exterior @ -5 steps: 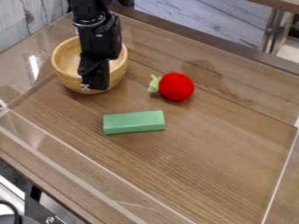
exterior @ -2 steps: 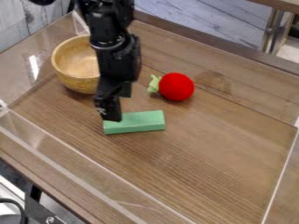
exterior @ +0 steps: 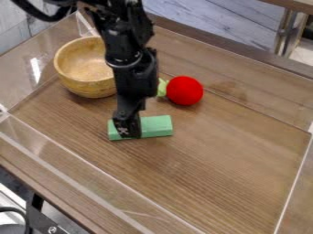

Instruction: Put the green stick in the brown bowl

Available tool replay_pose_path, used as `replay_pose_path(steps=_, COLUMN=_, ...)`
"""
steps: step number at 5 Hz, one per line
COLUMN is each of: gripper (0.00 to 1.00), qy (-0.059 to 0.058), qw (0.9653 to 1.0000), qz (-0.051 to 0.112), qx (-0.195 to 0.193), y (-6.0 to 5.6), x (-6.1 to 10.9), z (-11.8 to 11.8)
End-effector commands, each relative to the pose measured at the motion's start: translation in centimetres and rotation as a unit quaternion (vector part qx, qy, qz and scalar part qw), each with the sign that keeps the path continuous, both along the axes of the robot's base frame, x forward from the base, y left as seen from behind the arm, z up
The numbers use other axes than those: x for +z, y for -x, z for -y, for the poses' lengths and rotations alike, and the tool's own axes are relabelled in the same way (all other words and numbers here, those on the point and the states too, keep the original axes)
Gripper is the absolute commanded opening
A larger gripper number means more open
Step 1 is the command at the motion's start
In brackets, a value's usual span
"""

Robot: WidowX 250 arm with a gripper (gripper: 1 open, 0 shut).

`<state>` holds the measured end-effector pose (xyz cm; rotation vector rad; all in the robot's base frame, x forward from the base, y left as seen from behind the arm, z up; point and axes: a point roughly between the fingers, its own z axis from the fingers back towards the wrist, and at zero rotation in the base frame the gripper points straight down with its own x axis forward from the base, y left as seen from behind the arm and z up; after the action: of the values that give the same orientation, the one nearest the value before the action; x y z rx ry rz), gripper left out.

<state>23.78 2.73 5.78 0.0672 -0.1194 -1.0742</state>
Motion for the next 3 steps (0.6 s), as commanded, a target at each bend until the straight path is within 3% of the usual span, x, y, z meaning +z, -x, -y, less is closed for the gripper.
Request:
replay_pose_path(steps=1, gripper=1.0, qy=0.004, qw=0.9994, qz=0.027, qx=-0.023, y=-1.7, x=-0.2, z=0.3)
replay_pose_path(steps=2, gripper=1.0, qy=0.017, qw=0.9987, qz=0.031, qx=-0.036, y=-2.8, x=-1.0, z=0.7)
replay_pose_path(steps=3, gripper=1.0, qy=0.035, qw=0.9985, qz=0.041, qx=-0.009, y=-2.5, x=-1.9, z=1.1)
